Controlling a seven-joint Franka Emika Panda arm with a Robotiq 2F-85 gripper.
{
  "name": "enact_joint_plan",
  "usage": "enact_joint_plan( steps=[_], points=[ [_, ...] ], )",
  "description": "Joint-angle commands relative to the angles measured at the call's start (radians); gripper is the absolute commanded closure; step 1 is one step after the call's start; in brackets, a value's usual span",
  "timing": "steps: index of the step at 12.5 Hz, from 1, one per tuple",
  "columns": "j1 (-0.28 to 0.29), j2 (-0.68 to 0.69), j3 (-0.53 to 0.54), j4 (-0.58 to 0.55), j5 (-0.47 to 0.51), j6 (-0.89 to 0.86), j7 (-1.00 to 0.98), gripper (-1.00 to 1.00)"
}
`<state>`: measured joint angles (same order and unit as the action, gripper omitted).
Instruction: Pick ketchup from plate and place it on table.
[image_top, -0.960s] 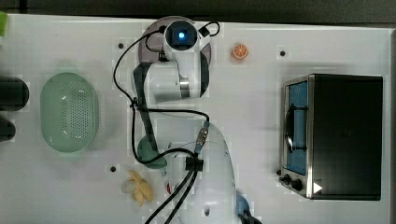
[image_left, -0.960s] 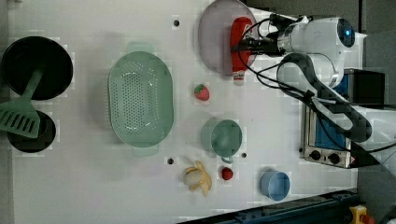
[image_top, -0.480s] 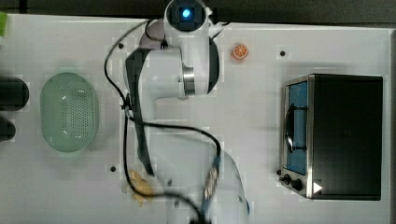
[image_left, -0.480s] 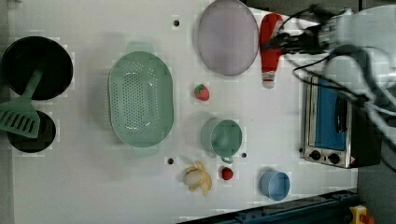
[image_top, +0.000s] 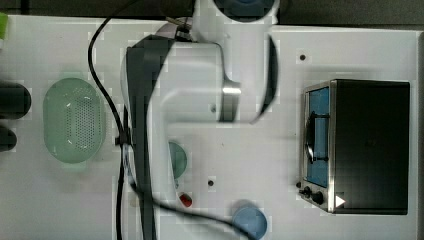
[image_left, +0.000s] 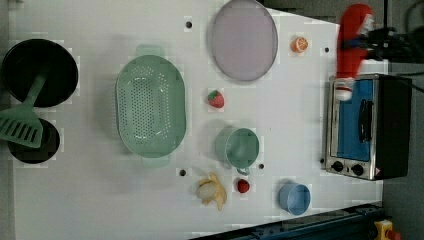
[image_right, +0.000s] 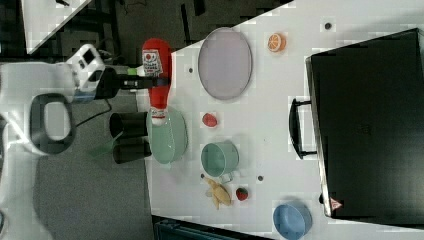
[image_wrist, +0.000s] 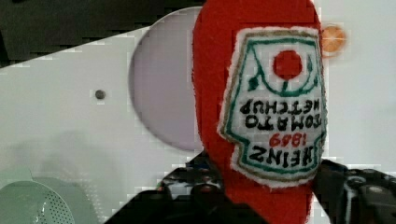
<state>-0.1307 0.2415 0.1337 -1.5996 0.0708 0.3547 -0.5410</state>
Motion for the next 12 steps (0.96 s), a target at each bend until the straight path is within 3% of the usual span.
enact_joint_plan(
  steps=[1, 6, 12],
  points=[
    [-0.045, -0.029, -0.053, -0.066, 0.001, -0.063, 0.044, -0.16],
    [-0.041, -0.168, -0.072, -0.292, -0.001, -0.003, 0.117, -0.16],
    [-0.035, -0.252, -0.036, -0.6, -0.014, 0.23, 0.185, -0.16]
  ],
)
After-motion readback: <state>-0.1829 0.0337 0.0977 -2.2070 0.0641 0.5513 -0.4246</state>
